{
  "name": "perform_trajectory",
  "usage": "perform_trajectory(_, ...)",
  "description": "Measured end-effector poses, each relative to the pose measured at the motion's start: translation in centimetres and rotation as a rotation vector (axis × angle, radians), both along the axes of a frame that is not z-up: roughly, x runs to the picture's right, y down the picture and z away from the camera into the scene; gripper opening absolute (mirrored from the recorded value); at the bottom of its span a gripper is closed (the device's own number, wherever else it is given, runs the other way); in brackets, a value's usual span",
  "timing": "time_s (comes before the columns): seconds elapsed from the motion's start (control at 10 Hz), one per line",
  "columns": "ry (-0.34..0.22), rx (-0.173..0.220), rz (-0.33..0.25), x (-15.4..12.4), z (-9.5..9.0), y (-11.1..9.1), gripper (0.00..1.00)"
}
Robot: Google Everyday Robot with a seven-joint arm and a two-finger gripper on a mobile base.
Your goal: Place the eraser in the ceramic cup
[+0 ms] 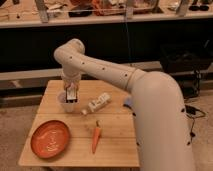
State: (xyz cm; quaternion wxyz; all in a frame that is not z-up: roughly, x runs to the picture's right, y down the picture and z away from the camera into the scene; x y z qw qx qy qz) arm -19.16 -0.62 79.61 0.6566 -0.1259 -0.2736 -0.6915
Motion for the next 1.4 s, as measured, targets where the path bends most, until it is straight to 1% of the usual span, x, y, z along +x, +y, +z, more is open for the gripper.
perform_trajectory(0.5, -0.026, -0.004, -0.033, -2.9, 0.9, -0.2, 0.01)
perform_trajectory(0.6, -0.028, -0.008, -0.037, -3.1, 1.1, 0.2, 0.01)
perform_trajectory(0.9, -0.036, -0.013, -0.042, -3.7, 1.2, 0.2, 0.01)
perform_trajectory(1.0, -0.041, -0.015, -0.046, -4.1, 1.2, 0.4, 0.03)
perform_trajectory(1.1, -0.043, -0.016, -0.048, -4.3, 1.3, 0.5, 0.08)
perform_trajectory(1.3, -0.049, -0.018, -0.048, -4.6, 1.3, 0.7, 0.1)
perform_trajectory(1.4, -0.052, -0.018, -0.047, -4.8, 1.4, 0.7, 0.16)
